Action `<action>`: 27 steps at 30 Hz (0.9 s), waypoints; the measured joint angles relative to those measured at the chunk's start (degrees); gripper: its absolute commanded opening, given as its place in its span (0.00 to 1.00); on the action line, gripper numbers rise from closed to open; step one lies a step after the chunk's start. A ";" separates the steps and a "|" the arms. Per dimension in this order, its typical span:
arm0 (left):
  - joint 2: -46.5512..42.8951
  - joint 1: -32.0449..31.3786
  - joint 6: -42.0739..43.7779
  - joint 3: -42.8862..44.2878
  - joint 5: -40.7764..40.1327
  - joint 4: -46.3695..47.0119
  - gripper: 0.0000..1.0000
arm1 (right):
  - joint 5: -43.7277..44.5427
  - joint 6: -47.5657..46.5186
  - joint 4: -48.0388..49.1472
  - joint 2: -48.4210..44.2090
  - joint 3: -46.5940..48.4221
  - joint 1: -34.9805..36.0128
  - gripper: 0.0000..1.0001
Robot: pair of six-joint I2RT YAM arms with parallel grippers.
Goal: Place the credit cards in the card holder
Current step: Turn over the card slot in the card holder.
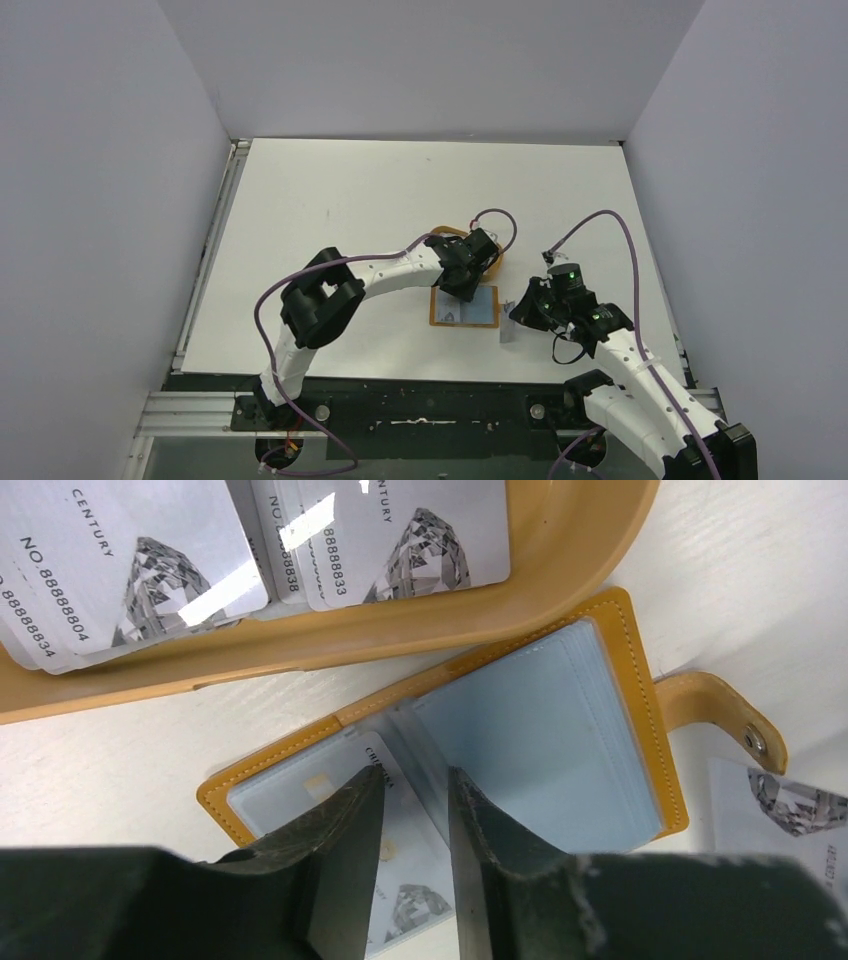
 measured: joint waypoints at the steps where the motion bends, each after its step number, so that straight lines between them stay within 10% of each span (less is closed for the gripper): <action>1: 0.09 0.00 0.07 0.00 -0.31 0.00 0.22 | -0.57 -0.15 0.15 0.00 0.00 0.00 0.00; 7: 0.22 0.00 0.15 0.00 -1.16 0.00 0.19 | -3.08 -0.92 1.31 0.00 0.37 0.57 0.00; 21: -1.22 -0.44 -0.09 -0.09 -1.03 -1.31 0.50 | -3.78 -1.31 1.73 -1.16 1.18 0.76 0.00; 27: -3.91 -1.79 0.22 0.61 -2.14 -2.82 0.81 | -2.89 -1.38 1.46 -2.73 1.18 0.76 0.00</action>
